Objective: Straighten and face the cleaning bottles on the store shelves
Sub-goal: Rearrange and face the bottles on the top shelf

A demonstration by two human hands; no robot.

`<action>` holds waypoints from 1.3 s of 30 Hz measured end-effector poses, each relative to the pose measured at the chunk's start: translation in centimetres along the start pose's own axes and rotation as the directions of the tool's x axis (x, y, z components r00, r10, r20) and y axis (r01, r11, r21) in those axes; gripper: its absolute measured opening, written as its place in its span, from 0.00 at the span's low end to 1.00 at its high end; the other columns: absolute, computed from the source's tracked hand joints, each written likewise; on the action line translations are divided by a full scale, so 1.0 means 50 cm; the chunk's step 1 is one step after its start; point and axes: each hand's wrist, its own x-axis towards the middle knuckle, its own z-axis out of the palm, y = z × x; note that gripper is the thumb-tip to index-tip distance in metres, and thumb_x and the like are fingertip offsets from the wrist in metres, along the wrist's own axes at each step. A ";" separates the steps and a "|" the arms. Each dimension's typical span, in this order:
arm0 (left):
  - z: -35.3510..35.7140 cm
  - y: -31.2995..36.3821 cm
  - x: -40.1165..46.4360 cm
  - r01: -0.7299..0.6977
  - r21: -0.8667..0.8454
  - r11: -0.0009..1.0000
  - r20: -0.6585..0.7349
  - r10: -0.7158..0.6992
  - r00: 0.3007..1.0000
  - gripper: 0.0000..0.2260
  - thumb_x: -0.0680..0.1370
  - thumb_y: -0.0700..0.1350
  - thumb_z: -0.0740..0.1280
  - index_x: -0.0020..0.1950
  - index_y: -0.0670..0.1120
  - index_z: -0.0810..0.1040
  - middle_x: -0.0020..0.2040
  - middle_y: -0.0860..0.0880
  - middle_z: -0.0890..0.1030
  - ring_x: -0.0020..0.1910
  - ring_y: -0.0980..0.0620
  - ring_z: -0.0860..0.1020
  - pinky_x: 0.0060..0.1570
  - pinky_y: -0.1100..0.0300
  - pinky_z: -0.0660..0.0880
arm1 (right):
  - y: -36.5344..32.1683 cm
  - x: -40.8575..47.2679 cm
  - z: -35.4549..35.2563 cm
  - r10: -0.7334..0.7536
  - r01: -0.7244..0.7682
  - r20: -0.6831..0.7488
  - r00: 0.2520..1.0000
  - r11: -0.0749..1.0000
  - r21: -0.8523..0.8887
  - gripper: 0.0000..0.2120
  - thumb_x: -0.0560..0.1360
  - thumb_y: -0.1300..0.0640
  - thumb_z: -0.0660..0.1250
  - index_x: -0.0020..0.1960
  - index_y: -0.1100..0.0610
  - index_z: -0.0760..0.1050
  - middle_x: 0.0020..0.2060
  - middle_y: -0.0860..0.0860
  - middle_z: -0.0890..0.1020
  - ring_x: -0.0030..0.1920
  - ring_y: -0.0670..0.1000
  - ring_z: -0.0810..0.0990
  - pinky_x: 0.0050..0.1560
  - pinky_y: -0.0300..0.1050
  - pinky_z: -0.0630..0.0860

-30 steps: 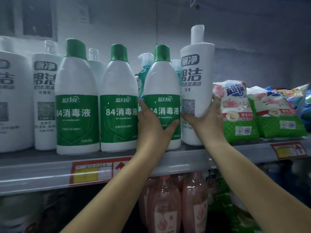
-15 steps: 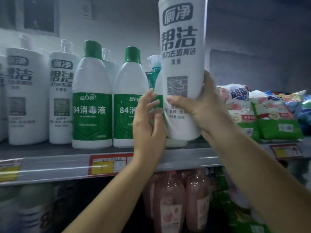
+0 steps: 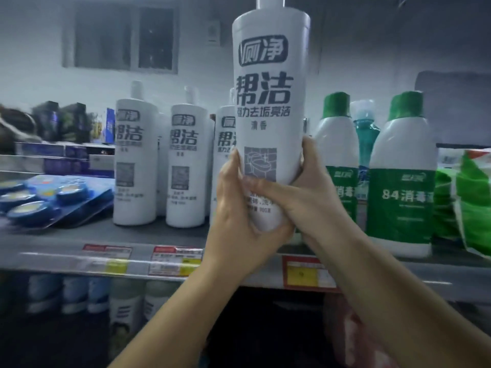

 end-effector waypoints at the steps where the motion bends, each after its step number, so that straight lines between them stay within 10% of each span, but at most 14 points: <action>1: -0.022 -0.010 0.004 0.028 0.027 0.999 -0.006 -0.028 1.000 0.45 0.64 0.49 0.75 0.69 0.58 0.46 0.68 0.59 0.63 0.65 0.72 0.64 0.56 0.78 0.65 | 0.004 0.004 0.026 -0.001 0.001 -0.001 1.000 1.000 -0.007 0.36 0.58 0.60 0.80 0.62 0.51 0.67 0.51 0.49 0.82 0.52 0.48 0.82 0.52 0.50 0.80; 13: -0.241 -0.146 0.063 0.085 0.153 0.985 -0.108 -0.068 0.992 0.39 0.65 0.40 0.76 0.71 0.48 0.59 0.62 0.48 0.74 0.59 0.55 0.76 0.53 0.63 0.76 | 0.044 0.059 0.284 0.079 -0.087 0.147 0.986 0.995 0.045 0.34 0.63 0.59 0.78 0.64 0.54 0.64 0.54 0.48 0.79 0.53 0.46 0.80 0.45 0.32 0.78; 17: -0.286 -0.156 0.069 0.125 0.117 0.985 -0.126 -0.110 0.986 0.36 0.66 0.32 0.74 0.70 0.45 0.61 0.60 0.47 0.75 0.53 0.64 0.76 0.44 0.76 0.72 | 0.055 0.075 0.346 0.105 -0.108 0.197 0.975 0.994 0.007 0.34 0.64 0.57 0.77 0.64 0.53 0.62 0.52 0.45 0.78 0.50 0.42 0.78 0.40 0.28 0.75; 23: -0.344 -0.207 0.077 0.170 0.159 0.972 -0.166 -0.144 0.976 0.37 0.66 0.36 0.74 0.71 0.49 0.60 0.62 0.47 0.75 0.57 0.51 0.77 0.51 0.67 0.75 | 0.085 0.110 0.421 0.107 -0.112 0.238 0.965 0.994 0.009 0.36 0.60 0.58 0.78 0.64 0.56 0.66 0.54 0.52 0.80 0.54 0.49 0.81 0.54 0.48 0.79; 36: -0.357 -0.235 0.073 0.273 0.163 0.948 -0.129 -0.254 0.959 0.38 0.67 0.41 0.72 0.72 0.52 0.57 0.64 0.48 0.72 0.53 0.54 0.75 0.38 0.80 0.70 | 0.111 0.105 0.443 0.103 -0.079 0.189 0.977 0.988 -0.131 0.40 0.53 0.43 0.76 0.61 0.55 0.69 0.54 0.50 0.79 0.56 0.49 0.79 0.57 0.50 0.77; 39: -0.355 -0.228 0.075 0.292 0.216 0.932 -0.125 -0.270 0.955 0.40 0.66 0.46 0.71 0.74 0.50 0.54 0.67 0.47 0.69 0.60 0.52 0.72 0.49 0.74 0.71 | 0.101 0.095 0.432 0.108 -0.070 0.189 0.976 0.978 -0.198 0.36 0.58 0.45 0.77 0.62 0.55 0.70 0.57 0.51 0.77 0.59 0.50 0.76 0.59 0.51 0.75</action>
